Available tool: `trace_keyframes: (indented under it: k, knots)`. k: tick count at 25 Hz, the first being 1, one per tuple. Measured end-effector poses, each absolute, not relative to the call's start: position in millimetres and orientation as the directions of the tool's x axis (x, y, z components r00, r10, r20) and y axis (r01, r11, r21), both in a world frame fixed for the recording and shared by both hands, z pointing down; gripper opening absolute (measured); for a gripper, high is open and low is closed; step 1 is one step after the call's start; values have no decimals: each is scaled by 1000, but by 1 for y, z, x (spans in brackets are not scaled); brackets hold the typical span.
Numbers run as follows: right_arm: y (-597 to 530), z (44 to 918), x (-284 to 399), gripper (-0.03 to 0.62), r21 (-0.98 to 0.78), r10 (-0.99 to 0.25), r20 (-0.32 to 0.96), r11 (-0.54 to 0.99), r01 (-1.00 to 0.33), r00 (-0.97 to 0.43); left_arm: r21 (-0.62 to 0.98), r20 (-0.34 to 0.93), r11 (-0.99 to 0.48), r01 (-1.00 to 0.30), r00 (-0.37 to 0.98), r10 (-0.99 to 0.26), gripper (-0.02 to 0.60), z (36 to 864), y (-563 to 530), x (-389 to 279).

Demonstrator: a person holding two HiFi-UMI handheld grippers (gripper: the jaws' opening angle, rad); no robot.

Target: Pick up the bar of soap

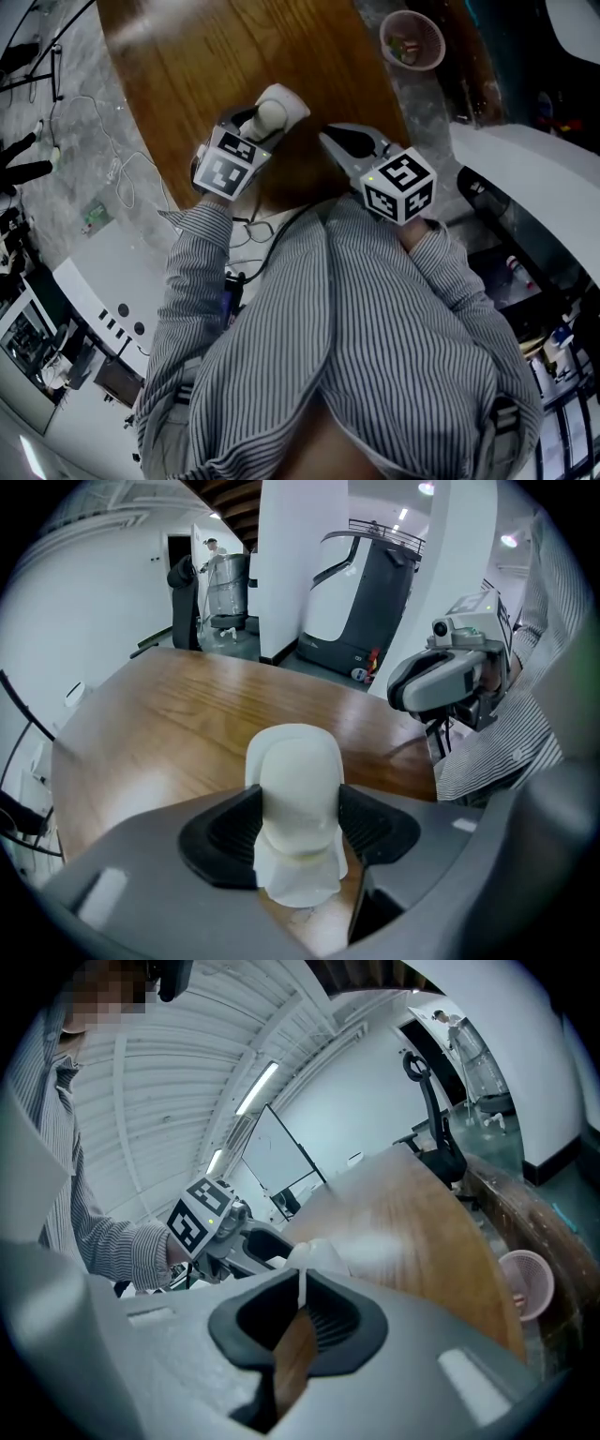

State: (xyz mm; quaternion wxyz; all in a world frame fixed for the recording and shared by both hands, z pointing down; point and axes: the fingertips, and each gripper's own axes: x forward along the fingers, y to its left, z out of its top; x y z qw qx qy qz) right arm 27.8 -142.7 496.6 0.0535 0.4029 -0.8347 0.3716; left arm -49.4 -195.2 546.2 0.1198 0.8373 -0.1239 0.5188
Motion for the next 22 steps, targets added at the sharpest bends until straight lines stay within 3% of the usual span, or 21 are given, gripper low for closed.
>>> trace_keyframes:
  k: [6, 13, 17, 22]
  knots:
    - [-151, 478, 21, 14, -549, -623, 368, 454, -702, -690, 161, 804, -878, -450, 576, -148, 262, 513, -195, -55]
    - [-176, 422, -8, 14, -434, -604, 315, 594, -677, -732, 398, 445, -705, -587, 796, -411, 262, 437, -194, -69]
    - [-191, 404, -19, 14, -372, -572, 312, 661, -652, -759, 524, 172, -639, -562, 806, -567, 262, 400, -202, -82]
    - [-193, 385, -26, 12, -394, -592, 244, 663, -636, -768, 590, 36, -618, -519, 782, -623, 262, 379, -193, -93]
